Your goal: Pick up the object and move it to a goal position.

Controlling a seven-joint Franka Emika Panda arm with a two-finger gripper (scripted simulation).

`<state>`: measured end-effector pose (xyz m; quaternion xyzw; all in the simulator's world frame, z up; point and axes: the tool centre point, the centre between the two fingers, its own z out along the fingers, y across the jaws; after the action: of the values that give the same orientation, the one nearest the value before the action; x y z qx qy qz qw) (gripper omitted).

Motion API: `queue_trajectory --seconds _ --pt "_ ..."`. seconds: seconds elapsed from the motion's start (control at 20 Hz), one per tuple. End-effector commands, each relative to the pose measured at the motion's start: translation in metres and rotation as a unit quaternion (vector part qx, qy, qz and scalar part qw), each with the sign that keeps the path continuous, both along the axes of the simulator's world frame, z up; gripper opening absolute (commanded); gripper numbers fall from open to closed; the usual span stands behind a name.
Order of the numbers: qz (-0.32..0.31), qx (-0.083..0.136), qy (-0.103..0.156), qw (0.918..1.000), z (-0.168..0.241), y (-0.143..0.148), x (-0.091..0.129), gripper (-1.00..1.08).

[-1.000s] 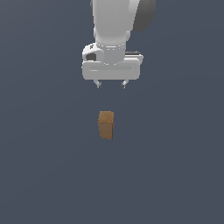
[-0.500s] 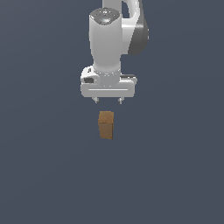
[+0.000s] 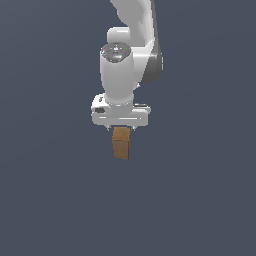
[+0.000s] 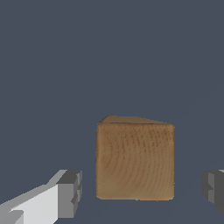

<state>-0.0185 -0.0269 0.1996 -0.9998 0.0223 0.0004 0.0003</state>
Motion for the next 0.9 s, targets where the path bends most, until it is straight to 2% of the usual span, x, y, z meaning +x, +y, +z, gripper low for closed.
queue_trajectory --seconds 0.0,0.35,0.85 --pt "-0.001 0.0 0.0 1.0 -0.006 -0.001 0.002 1.0" --pt "-0.001 0.0 0.0 1.0 -0.011 -0.001 0.001 1.0" --pt "-0.002 0.0 0.0 1.0 -0.052 -0.001 0.001 1.0"
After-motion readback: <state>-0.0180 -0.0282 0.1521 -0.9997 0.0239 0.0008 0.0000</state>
